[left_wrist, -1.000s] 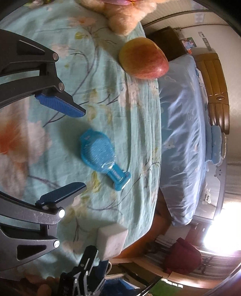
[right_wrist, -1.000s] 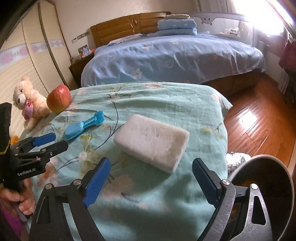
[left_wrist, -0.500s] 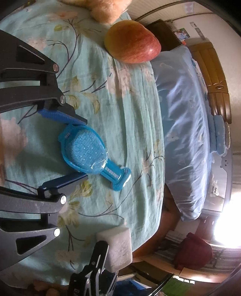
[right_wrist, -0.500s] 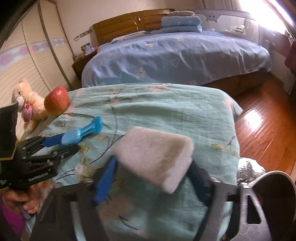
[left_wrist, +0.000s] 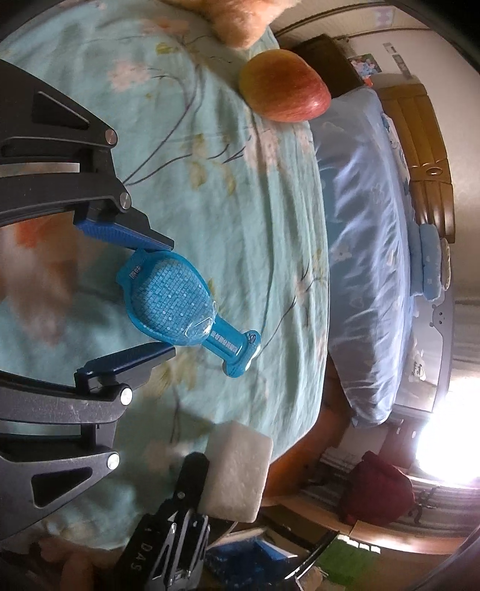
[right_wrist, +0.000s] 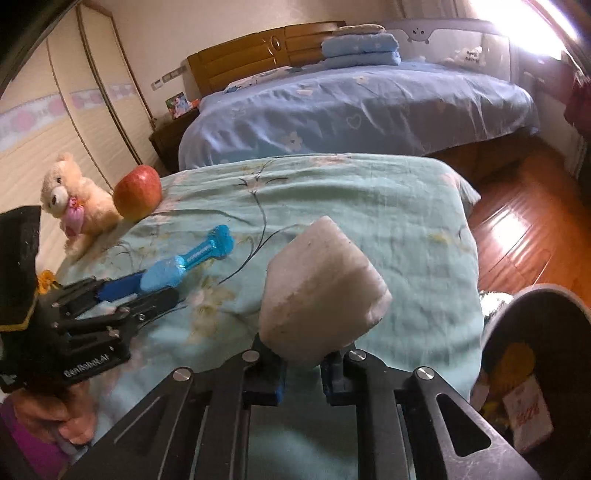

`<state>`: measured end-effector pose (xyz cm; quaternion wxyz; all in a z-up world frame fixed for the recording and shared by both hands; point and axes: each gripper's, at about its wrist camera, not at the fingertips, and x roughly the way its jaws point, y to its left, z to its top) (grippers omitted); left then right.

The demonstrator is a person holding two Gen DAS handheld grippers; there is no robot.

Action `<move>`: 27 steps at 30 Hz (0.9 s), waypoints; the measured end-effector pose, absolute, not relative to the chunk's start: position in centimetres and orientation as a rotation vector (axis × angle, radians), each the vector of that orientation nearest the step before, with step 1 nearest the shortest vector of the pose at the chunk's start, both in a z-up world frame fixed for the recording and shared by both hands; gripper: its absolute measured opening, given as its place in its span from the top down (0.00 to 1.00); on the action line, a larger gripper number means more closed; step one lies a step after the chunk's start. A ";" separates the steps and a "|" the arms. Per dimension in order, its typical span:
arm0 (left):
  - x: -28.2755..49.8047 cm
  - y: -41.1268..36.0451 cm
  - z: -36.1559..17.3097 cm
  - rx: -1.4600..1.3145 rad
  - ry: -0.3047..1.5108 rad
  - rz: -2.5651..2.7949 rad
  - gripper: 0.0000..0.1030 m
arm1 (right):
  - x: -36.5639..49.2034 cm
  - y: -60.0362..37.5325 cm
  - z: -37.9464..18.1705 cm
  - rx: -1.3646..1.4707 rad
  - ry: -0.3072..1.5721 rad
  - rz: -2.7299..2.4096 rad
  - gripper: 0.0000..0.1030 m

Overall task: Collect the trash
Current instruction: 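Grasp the white sponge block with the right tool while the left tool grasps the blue brush, then carry the sponge block and blue brush over the trash bin with both tools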

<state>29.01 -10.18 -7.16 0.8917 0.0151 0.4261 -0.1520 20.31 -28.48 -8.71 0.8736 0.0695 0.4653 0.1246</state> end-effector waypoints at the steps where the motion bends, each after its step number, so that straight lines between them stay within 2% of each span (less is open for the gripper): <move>1: 28.6 -10.2 -7.1 0.028 0.885 -0.320 0.53 | 19.7 -28.6 -8.5 0.153 0.969 0.259 0.87; 27: 20.9 -15.4 -3.9 0.048 0.848 -0.462 0.53 | 10.8 -33.7 -6.1 0.278 0.879 0.130 0.87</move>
